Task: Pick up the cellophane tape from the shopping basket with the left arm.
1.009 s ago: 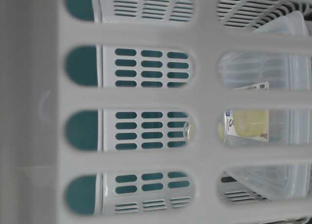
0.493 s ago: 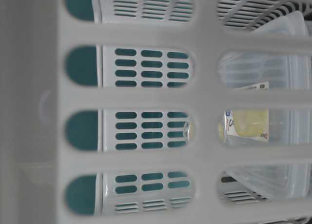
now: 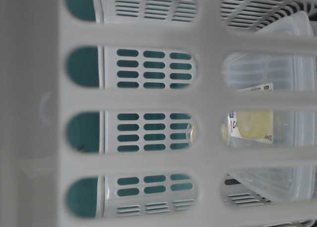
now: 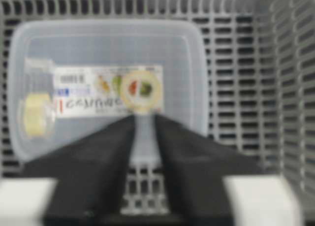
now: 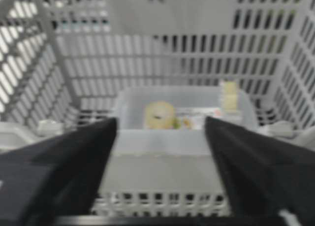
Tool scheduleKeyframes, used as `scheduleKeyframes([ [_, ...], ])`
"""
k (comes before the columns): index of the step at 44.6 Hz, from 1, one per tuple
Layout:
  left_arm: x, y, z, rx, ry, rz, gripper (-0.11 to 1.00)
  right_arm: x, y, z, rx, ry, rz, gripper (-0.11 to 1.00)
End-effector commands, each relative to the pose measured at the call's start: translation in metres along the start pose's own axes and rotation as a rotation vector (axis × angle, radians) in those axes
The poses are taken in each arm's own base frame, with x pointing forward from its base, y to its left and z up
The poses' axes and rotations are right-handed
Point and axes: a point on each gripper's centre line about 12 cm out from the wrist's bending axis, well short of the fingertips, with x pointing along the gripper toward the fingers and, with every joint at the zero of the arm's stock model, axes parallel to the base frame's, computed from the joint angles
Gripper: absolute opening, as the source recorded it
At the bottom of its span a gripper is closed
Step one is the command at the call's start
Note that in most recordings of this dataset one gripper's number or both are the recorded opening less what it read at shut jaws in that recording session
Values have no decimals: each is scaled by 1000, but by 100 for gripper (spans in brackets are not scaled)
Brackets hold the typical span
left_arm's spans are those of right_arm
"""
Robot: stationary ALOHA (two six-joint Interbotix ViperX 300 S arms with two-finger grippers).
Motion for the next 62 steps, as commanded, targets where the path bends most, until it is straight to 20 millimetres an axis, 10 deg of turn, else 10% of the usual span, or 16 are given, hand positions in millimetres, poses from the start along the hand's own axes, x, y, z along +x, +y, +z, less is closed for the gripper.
scheduleKeyframes([
  [1,5,2,13,-1,1,8,33,-2,1,9,-1,-26,3,77],
  [12,55,5,14,2,124,19,91,-7,1,8,3,-43,6,78],
  [33,126,-2,-9,21,278,19,90,-11,1,6,6,-58,6,78],
  [62,141,1,-29,42,326,19,82,-14,0,3,9,-66,4,78],
])
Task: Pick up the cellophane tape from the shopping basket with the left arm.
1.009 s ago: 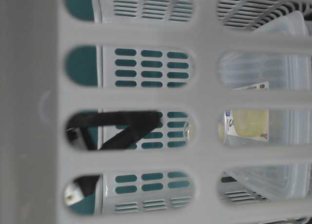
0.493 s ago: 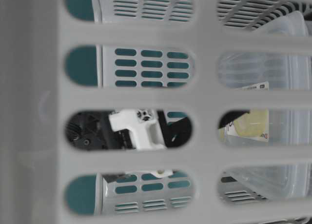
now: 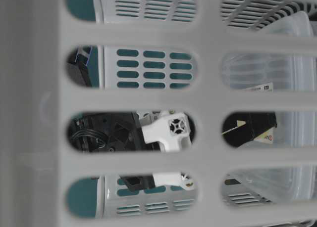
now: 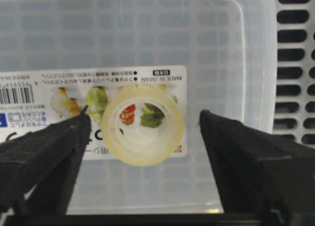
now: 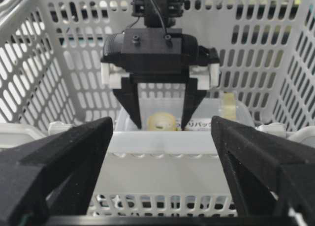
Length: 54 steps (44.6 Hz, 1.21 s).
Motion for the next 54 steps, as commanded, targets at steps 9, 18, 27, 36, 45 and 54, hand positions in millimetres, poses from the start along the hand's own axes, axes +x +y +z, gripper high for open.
scheduleKeyframes([
  [9,-12,1,7,19,-38,2,50,0,0,3,6,-12,3,78],
  [18,-55,4,20,15,-110,4,50,0,0,3,6,-14,3,78],
  [27,-124,5,37,2,-141,7,50,0,0,3,6,-15,3,78],
  [36,-193,8,51,-9,-159,8,50,-1,0,4,7,-20,3,78],
  [45,-205,7,56,-7,-89,10,50,-1,0,4,6,-21,3,78],
  [54,-200,8,59,-7,-69,10,50,-2,0,5,7,-24,3,78],
])
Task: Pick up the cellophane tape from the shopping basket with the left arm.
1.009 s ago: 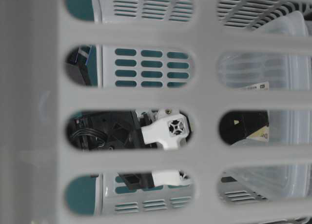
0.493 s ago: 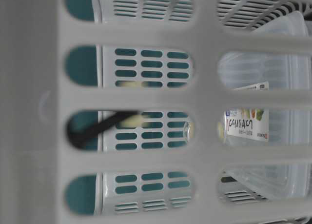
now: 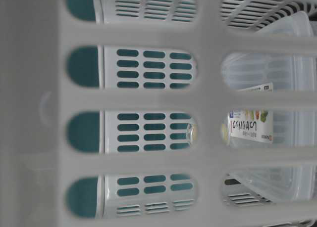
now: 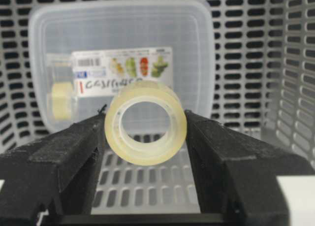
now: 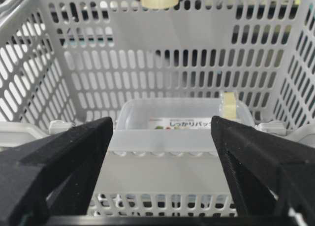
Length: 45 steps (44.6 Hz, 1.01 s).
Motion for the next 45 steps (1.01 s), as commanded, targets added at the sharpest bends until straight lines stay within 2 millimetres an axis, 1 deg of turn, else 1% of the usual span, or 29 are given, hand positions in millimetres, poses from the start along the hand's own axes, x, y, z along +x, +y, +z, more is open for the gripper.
scheduleKeyframes([
  [1,-15,0,2,2,-40,3,50,0,0,6,6,-18,3,78],
  [45,-8,-1,3,3,-26,2,50,-1,0,5,6,-20,3,78],
])
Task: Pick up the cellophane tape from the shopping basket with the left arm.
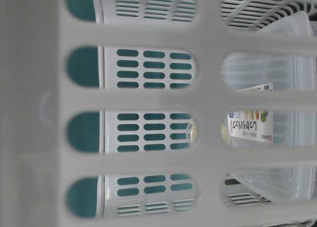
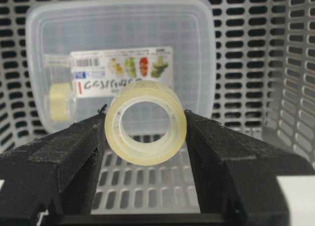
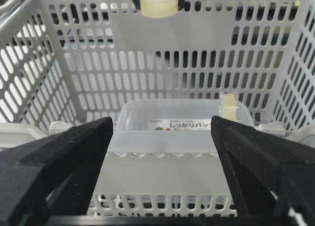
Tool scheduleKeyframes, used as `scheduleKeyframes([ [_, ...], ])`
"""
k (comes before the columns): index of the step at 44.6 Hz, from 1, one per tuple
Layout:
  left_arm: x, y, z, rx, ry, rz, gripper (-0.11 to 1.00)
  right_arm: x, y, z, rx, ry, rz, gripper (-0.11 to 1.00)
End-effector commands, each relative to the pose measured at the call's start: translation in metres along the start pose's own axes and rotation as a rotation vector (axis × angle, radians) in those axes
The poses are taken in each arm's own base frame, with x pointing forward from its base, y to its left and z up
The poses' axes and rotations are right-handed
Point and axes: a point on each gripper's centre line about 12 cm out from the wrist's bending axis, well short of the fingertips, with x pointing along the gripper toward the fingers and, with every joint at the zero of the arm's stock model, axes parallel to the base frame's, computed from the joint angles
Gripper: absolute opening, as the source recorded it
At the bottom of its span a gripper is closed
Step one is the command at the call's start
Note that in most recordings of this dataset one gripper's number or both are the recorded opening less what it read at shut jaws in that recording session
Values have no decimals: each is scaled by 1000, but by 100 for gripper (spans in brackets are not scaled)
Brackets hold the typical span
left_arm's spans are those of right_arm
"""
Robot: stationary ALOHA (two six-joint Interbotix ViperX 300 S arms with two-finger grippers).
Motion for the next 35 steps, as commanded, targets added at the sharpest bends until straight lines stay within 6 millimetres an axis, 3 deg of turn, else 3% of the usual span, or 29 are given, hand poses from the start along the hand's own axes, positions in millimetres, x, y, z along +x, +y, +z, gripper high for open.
scheduleKeyframes([
  [1,-13,0,2,2,-40,2,50,0,1,5,4,-18,4,78],
  [35,-8,-1,3,2,-26,1,50,0,1,3,4,-9,4,78],
])
